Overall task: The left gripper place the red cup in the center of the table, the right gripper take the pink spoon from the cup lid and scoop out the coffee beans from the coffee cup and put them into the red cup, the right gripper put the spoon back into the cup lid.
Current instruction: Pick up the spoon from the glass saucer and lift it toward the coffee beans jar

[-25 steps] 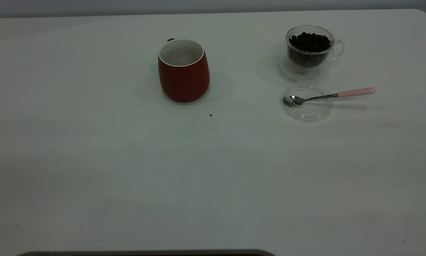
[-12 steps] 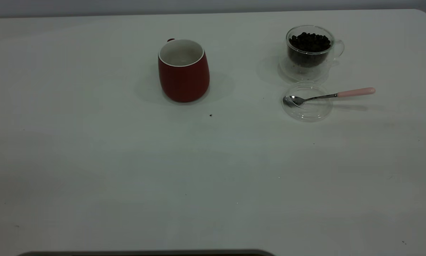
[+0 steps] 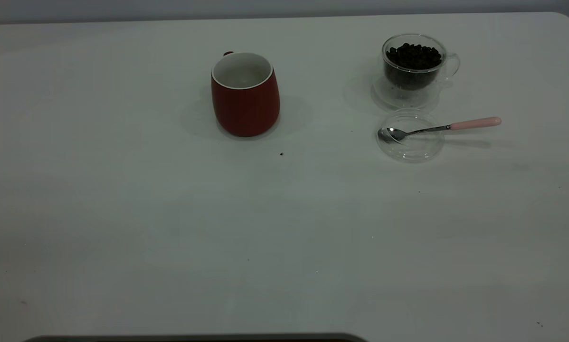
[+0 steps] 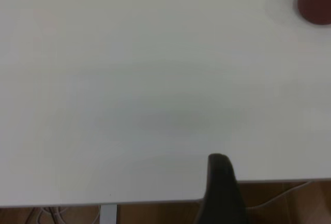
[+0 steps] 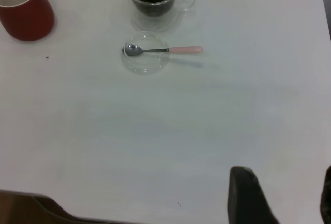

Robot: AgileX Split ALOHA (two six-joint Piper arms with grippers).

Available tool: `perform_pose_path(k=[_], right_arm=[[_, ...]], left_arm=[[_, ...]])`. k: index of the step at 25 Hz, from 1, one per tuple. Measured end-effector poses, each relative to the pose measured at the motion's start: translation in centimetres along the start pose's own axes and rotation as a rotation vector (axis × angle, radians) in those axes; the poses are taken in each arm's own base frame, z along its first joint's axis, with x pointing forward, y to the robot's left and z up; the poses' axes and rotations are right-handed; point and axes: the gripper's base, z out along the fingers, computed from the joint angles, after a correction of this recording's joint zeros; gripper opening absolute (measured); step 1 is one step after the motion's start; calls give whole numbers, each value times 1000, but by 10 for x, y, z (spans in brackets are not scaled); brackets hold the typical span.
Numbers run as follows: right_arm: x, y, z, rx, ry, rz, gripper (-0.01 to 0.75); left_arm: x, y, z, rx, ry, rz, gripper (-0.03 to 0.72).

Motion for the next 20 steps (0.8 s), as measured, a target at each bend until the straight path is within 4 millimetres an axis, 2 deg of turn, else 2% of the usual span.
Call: perform_pose_path(k=[11, 15, 17, 20], right_arm=[[0, 1, 0, -9, -1, 5, 382], [-4, 3, 0, -40, -39, 66, 382], [-9, 3, 5, -46, -24, 90, 391], [-19, 2, 20, -51, 73, 111, 450]], left_arm=[[0, 0, 0, 0, 0, 0, 587], [0, 0, 0, 0, 0, 0, 587], [0, 0, 0, 0, 0, 0, 587], [0, 0, 0, 0, 0, 0, 587]])
